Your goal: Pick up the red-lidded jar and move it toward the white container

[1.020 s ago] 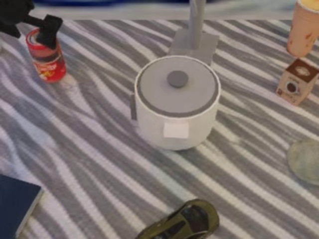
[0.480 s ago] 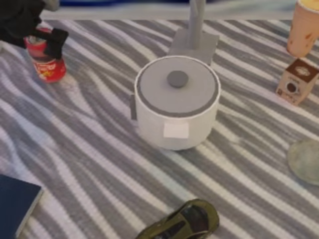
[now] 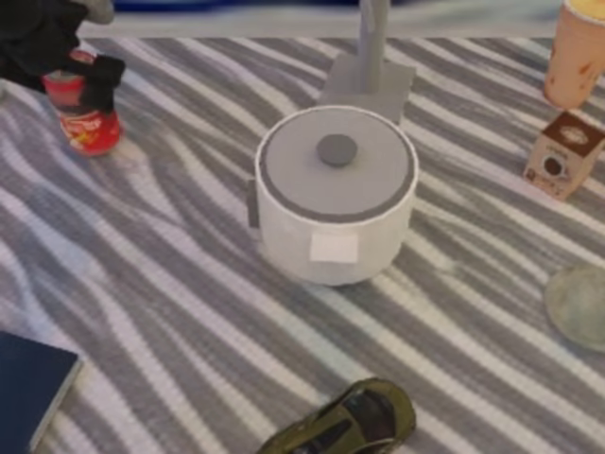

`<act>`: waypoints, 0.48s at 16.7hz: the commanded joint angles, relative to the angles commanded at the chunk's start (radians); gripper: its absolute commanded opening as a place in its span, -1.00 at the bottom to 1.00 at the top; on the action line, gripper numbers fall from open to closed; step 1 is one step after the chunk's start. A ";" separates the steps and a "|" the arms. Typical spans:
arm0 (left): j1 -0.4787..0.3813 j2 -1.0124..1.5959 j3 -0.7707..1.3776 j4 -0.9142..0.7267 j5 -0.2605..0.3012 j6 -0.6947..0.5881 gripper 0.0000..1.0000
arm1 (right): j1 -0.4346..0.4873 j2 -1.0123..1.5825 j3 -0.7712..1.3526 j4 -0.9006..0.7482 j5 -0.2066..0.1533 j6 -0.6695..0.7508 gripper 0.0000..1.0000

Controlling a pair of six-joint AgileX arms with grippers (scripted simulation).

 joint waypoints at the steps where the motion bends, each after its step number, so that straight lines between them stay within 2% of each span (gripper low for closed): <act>1: 0.000 0.000 0.000 0.000 0.000 0.000 0.25 | 0.000 0.000 0.000 0.000 0.000 0.000 1.00; 8: 0.000 0.000 0.000 0.000 0.000 0.000 -0.81 | 0.000 0.000 0.000 0.000 0.000 0.000 1.00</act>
